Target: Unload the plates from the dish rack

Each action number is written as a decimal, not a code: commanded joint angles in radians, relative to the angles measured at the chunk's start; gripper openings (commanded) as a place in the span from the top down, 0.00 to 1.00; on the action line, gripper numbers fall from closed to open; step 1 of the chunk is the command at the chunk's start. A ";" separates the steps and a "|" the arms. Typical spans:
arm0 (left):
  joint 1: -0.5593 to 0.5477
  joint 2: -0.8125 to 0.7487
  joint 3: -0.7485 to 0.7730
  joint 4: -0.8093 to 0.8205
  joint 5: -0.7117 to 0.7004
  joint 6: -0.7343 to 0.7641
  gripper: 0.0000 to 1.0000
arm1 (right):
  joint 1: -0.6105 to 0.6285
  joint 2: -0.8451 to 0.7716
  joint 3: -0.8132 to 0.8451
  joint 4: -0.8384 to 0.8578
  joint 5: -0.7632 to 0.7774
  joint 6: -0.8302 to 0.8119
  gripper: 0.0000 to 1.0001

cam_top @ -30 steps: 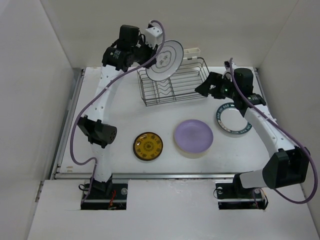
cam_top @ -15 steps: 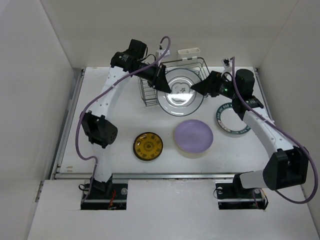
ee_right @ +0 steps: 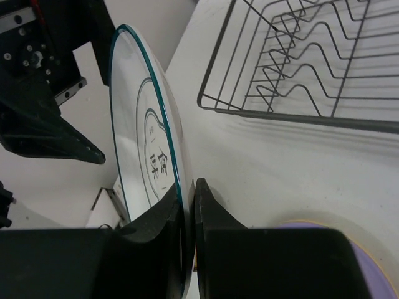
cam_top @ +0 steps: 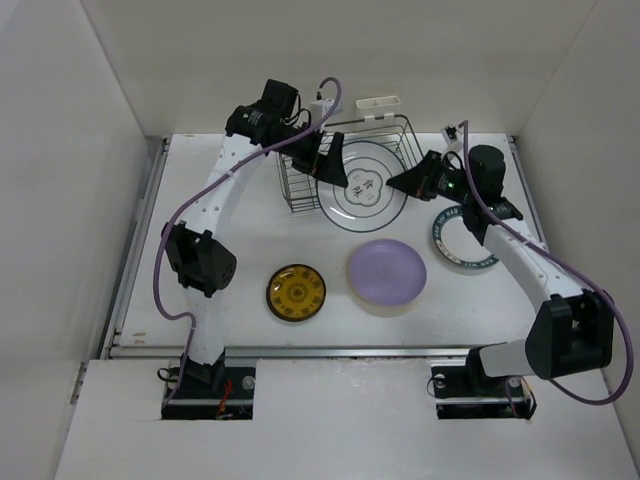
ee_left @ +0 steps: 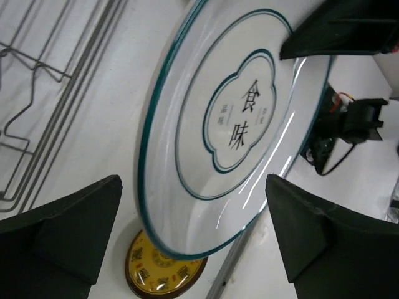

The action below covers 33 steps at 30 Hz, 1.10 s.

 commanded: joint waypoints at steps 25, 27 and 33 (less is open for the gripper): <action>0.020 0.199 -0.051 0.265 -1.189 -0.084 0.00 | -0.449 -0.436 -0.247 -0.471 0.754 0.300 1.00; 0.020 0.223 -0.062 0.274 -1.189 -0.084 0.00 | -0.460 -0.436 -0.287 -0.471 0.754 0.311 1.00; 0.029 0.245 -0.087 0.264 -1.116 -0.039 0.19 | -0.489 -0.369 -0.345 -0.439 0.754 0.345 1.00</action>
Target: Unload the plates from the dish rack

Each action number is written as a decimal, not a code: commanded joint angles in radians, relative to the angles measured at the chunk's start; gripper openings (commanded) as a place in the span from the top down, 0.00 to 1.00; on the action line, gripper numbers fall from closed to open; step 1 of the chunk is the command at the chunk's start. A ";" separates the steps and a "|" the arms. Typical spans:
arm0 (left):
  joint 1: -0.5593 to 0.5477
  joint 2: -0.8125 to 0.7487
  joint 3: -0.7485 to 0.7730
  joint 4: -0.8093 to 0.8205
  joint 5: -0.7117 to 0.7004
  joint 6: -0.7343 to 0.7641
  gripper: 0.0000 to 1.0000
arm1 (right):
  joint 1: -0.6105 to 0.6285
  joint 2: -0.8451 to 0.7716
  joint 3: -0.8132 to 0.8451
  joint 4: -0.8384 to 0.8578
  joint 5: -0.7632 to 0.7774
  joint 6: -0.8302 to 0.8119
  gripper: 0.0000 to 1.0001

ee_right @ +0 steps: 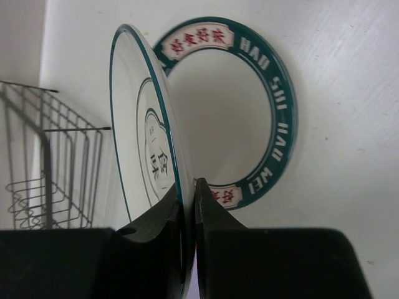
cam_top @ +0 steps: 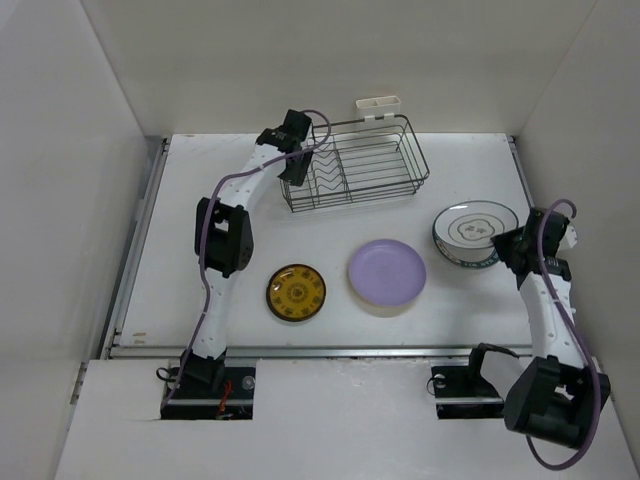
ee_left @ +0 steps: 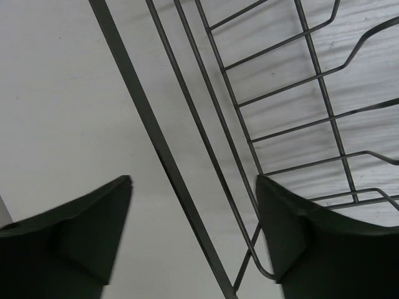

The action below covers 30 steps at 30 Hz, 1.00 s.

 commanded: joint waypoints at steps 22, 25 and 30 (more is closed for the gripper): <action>0.018 -0.012 -0.054 0.021 -0.024 0.153 1.00 | -0.045 0.299 -0.048 0.177 -0.026 -0.004 0.78; 0.028 -0.012 -0.063 0.044 -0.063 0.182 1.00 | -0.045 0.332 -0.015 0.107 -0.056 -0.015 0.50; 0.064 0.012 -0.051 0.067 -0.121 0.228 1.00 | -0.045 0.314 0.003 0.071 -0.087 -0.024 0.20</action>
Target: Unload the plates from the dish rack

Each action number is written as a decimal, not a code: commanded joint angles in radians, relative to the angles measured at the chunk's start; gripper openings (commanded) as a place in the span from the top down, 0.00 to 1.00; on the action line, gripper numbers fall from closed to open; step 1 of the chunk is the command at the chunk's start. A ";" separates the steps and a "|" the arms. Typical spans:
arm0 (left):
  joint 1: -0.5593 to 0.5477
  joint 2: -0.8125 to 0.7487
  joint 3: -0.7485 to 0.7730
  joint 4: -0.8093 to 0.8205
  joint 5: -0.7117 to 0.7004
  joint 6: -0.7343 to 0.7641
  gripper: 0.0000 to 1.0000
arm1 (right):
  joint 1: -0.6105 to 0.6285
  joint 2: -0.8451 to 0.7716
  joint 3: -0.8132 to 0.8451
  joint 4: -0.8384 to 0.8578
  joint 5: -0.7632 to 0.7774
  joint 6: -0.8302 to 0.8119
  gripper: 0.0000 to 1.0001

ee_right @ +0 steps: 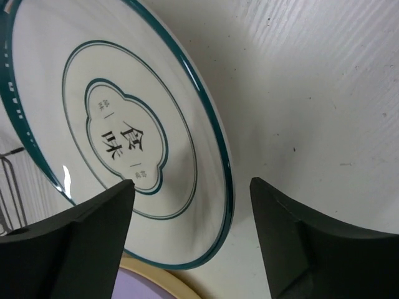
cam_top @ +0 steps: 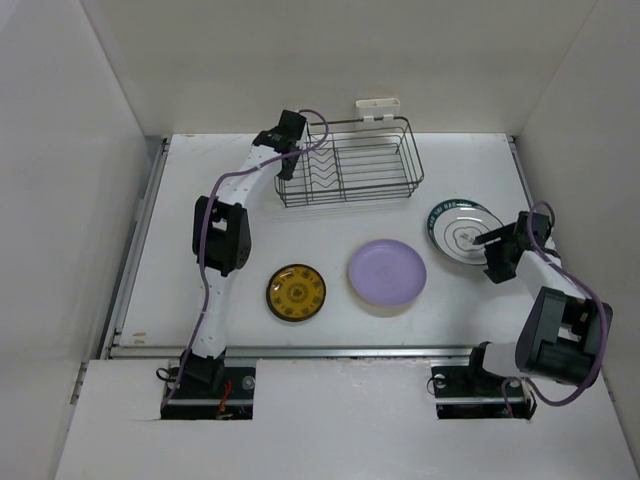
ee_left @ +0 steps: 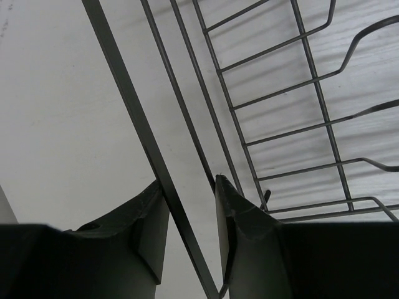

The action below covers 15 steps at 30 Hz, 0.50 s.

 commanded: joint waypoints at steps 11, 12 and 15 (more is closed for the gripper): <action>0.084 0.084 0.082 -0.001 -0.254 0.179 1.00 | -0.002 0.019 0.071 0.013 -0.018 -0.035 0.17; 0.084 0.094 0.082 -0.001 -0.254 0.179 1.00 | -0.002 0.046 0.083 0.026 -0.027 -0.035 0.17; 0.084 0.072 0.050 -0.012 -0.193 0.170 1.00 | -0.002 0.131 0.134 0.026 -0.040 -0.035 0.18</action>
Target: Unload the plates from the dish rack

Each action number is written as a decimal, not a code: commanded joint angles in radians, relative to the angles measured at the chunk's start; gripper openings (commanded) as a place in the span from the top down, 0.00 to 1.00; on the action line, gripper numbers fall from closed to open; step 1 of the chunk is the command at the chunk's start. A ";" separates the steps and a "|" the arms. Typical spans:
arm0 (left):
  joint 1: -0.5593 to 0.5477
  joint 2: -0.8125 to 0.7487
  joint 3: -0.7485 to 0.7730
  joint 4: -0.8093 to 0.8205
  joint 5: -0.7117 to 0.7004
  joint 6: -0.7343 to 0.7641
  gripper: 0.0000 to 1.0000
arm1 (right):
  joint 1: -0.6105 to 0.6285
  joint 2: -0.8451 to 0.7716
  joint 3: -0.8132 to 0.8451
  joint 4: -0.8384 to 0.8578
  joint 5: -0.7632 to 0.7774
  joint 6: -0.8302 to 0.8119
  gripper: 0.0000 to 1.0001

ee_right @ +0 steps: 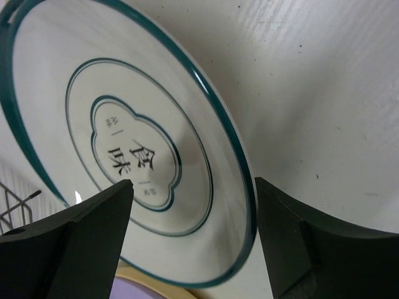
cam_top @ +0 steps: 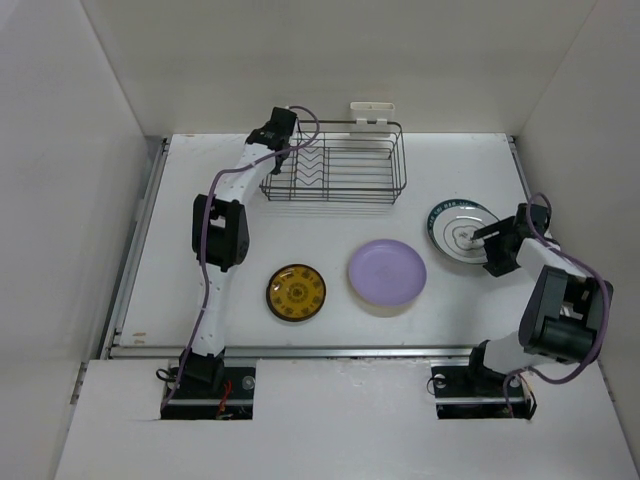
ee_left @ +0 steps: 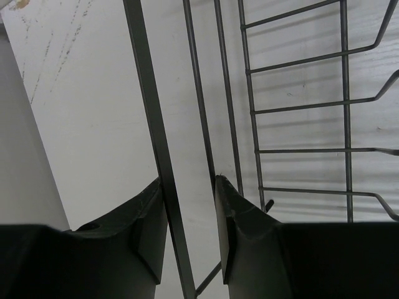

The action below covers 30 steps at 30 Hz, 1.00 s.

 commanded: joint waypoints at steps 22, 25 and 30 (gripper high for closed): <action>0.027 -0.115 -0.142 -0.042 0.040 0.043 0.99 | 0.078 0.159 0.146 0.063 0.037 -0.084 0.19; 0.027 -0.115 -0.133 -0.042 0.049 0.043 0.99 | 0.078 0.178 0.189 0.026 0.046 -0.096 0.18; 0.018 -0.124 -0.122 -0.052 0.049 0.043 0.99 | 0.078 0.208 0.220 -0.016 0.046 -0.107 0.18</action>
